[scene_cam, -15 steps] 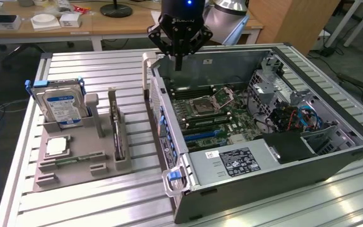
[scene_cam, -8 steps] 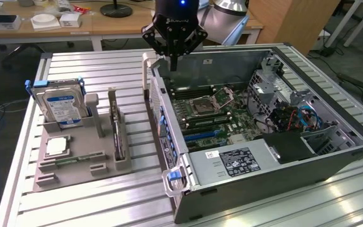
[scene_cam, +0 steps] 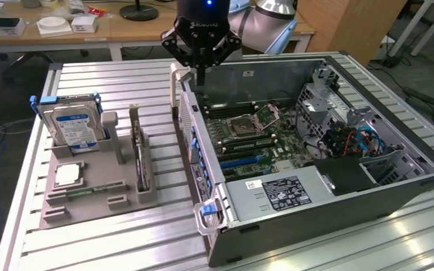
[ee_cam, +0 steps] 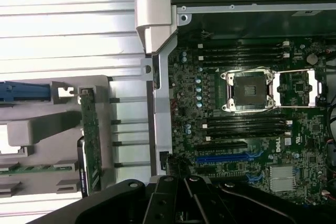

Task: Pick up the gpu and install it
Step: 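Reach for the gpu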

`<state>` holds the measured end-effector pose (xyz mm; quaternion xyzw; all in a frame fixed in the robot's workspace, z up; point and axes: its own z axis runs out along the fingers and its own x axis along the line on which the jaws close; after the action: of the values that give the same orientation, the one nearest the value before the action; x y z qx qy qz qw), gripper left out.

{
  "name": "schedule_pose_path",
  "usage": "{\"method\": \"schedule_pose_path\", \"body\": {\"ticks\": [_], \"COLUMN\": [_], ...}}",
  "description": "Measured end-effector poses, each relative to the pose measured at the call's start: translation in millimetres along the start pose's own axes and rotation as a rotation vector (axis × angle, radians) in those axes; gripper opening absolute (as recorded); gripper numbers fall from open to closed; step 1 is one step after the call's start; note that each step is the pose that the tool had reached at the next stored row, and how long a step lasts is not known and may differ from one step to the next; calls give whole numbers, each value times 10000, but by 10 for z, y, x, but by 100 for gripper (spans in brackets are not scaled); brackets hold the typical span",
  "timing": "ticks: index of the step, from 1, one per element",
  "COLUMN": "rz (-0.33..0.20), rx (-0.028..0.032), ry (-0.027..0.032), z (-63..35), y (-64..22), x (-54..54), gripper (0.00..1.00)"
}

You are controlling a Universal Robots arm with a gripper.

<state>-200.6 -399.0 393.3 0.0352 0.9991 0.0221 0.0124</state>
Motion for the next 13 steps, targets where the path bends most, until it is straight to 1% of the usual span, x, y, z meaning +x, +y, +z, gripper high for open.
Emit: {"method": "schedule_pose_path", "body": {"ticks": [13], "rz": [-1], "rx": [0], "ry": [0], "z": [-6], "y": [-17], "x": [208], "gripper": [10]}}
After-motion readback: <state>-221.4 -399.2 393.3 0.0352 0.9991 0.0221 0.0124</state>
